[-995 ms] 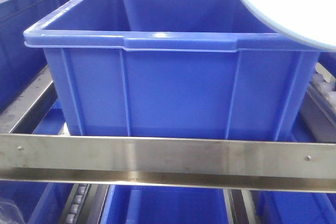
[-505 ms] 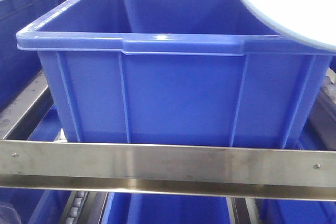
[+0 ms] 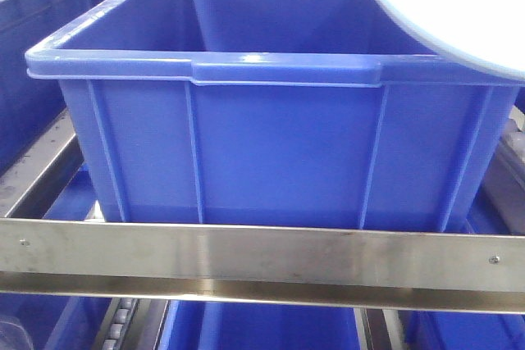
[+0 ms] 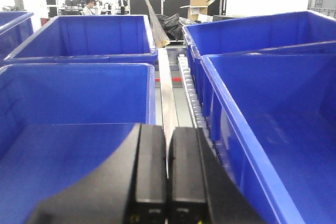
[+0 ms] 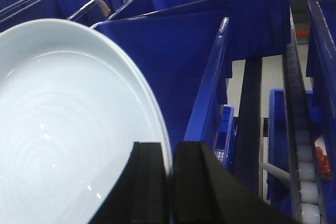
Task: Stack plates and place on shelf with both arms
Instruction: 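Lower the plate stack with the right gripper down into the blue bin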
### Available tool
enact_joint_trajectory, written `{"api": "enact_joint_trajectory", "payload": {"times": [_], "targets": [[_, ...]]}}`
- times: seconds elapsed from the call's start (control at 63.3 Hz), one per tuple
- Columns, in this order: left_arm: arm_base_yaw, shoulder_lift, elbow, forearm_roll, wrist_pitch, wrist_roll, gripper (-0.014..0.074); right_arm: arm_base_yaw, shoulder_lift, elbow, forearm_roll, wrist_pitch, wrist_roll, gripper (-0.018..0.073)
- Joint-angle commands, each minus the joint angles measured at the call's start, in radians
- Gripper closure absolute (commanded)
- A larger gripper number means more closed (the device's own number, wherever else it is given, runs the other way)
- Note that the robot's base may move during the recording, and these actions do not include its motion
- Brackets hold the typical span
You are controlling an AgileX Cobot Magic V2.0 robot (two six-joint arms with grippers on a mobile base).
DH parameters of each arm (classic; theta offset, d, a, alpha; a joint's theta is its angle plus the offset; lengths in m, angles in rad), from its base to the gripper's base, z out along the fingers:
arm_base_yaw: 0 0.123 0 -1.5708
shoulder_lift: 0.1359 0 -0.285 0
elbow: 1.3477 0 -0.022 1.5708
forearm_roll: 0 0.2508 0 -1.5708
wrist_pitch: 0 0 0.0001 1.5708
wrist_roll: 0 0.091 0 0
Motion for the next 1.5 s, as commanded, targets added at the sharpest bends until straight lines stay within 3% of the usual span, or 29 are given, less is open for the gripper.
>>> {"api": "enact_joint_trajectory", "payload": {"times": [0.0,0.632,0.79,0.932,1.2,1.485], "targets": [[0.0,0.008,-0.029,-0.003,-0.083,-0.004,0.0516,-0.005,0.001,-0.03,-0.003,-0.1,0.001,0.051],[0.0,0.008,-0.029,-0.003,-0.083,-0.004,0.0516,-0.004,0.004,-0.032,-0.003,-0.131,0.001,0.051],[0.0,0.008,-0.029,-0.003,-0.083,-0.004,0.0516,-0.003,0.027,-0.053,-0.003,-0.138,0.001,0.0476],[0.0,0.008,-0.029,-0.003,-0.083,-0.004,0.0516,0.0,0.122,-0.134,-0.003,-0.138,0.001,0.0412],[0.0,0.008,-0.029,-0.003,-0.083,-0.004,0.0516,0.007,0.405,-0.328,-0.003,-0.153,0.001,0.0419],[0.0,0.008,-0.029,-0.003,-0.083,-0.004,0.0516,0.141,0.742,-0.505,-0.003,-0.347,0.001,0.0419]]}}
